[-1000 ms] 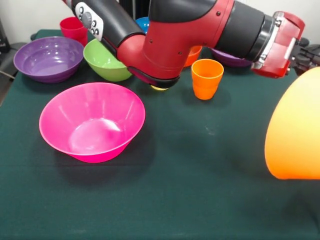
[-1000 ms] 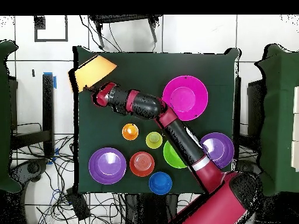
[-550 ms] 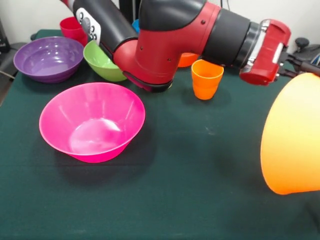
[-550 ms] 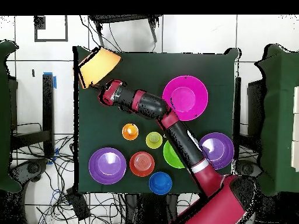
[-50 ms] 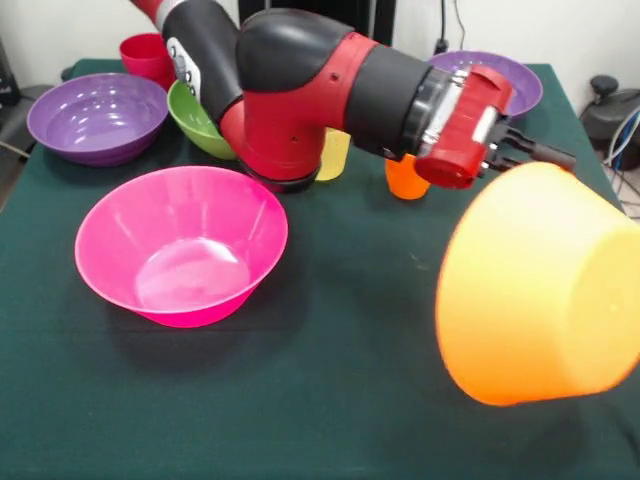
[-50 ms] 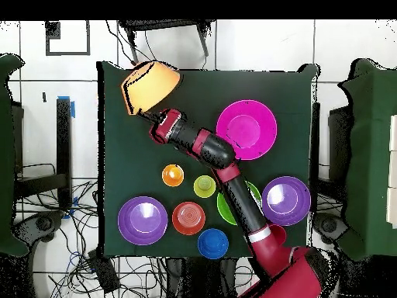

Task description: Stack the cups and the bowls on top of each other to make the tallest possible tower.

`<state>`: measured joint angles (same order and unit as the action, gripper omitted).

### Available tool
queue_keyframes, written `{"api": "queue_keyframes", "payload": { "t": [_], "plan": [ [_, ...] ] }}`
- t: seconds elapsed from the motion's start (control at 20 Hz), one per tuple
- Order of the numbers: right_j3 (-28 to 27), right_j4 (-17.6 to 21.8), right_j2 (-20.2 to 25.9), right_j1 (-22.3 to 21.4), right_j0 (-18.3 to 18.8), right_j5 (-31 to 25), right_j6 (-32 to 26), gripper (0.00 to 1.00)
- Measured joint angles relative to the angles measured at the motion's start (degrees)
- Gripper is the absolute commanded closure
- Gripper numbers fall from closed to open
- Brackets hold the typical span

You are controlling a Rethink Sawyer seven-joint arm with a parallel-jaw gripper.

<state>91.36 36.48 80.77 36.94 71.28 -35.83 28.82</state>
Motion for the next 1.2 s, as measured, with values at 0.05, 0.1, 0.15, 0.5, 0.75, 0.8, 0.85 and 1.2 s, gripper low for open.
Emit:
{"api": "queue_keyframes", "payload": {
  "t": [0.05,0.1,0.15,0.5,0.75,0.8,0.85,1.2],
  "plan": [
    [0.3,0.2,0.2,0.3,0.4,0.0,-1.1,1.0],
    [1.0,0.5,0.7,1.5,1.6,0.0,-4.3,1.0],
    [1.3,0.6,1.0,2.1,2.3,0.0,-6.1,1.0],
    [2.6,0.9,1.9,4.6,4.7,0.4,-17.2,1.0],
    [2.8,0.9,1.9,4.7,4.9,1.0,-22.1,1.0],
    [2.8,0.9,1.9,4.7,4.9,1.2,-23.5,1.0],
    [2.8,0.9,1.9,4.7,4.9,1.3,-23.8,1.0],
    [2.8,0.9,1.9,4.7,4.9,2.8,-24.8,1.0]
  ]
}}
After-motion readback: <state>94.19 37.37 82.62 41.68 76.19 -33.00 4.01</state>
